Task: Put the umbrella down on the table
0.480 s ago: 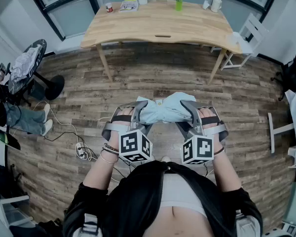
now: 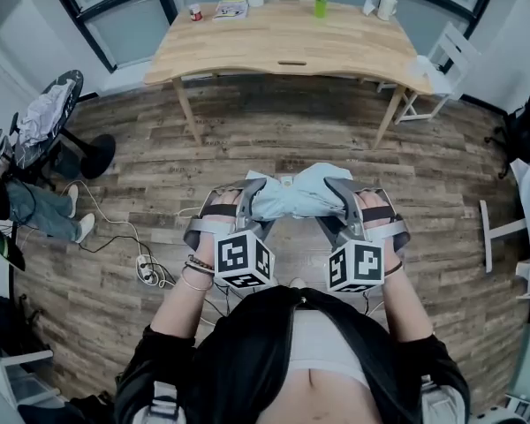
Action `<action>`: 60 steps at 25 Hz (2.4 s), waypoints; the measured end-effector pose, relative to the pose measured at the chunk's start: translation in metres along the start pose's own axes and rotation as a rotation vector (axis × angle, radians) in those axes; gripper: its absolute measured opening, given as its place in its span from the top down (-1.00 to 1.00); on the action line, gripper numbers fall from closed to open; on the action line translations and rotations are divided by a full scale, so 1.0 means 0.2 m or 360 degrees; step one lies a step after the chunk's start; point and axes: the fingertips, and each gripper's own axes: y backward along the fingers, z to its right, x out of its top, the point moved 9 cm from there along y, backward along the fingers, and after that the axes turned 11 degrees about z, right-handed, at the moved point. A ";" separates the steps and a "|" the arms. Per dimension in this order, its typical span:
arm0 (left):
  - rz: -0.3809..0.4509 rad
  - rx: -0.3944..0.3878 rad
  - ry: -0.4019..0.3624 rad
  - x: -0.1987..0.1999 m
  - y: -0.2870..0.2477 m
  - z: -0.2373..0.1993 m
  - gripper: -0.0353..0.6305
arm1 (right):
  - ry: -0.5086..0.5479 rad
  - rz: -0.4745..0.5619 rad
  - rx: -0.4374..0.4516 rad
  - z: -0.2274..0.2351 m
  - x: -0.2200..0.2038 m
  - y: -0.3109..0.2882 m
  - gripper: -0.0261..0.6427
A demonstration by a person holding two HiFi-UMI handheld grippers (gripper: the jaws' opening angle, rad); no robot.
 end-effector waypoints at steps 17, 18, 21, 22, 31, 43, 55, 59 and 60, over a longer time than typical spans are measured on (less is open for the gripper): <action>0.0071 0.0016 -0.0034 -0.10 0.06 -0.03 0.04 | 0.0013 -0.0034 -0.0012 0.01 0.12 -0.04 -0.04; 0.0073 0.0011 -0.0035 -0.11 0.06 -0.03 0.04 | 0.0015 -0.0035 -0.0011 0.00 0.13 -0.05 -0.04; 0.0080 -0.0007 -0.0045 -0.16 0.08 -0.04 0.04 | 0.0027 -0.0040 -0.0024 -0.03 0.15 -0.09 -0.04; 0.0081 -0.0013 -0.0051 -0.17 0.08 -0.04 0.04 | 0.0020 -0.0044 -0.0027 -0.04 0.16 -0.10 -0.04; 0.0116 -0.0062 -0.0054 -0.26 0.08 -0.04 0.04 | -0.0048 -0.0116 -0.0011 -0.06 0.22 -0.16 -0.04; 0.0106 -0.0036 -0.0068 -0.28 -0.12 -0.19 0.04 | -0.0037 -0.0105 -0.0019 0.09 0.07 -0.30 -0.04; 0.0089 0.0036 -0.0068 -0.25 -0.56 -0.60 0.04 | 0.0003 -0.0056 -0.0024 0.53 -0.27 -0.59 -0.04; 0.0089 0.0035 -0.0057 -0.22 -0.71 -0.70 0.04 | 0.0011 -0.0049 -0.0015 0.65 -0.40 -0.65 -0.04; 0.0088 0.0036 -0.0055 -0.21 -0.74 -0.72 0.04 | 0.0020 -0.0046 -0.0016 0.67 -0.44 -0.67 -0.04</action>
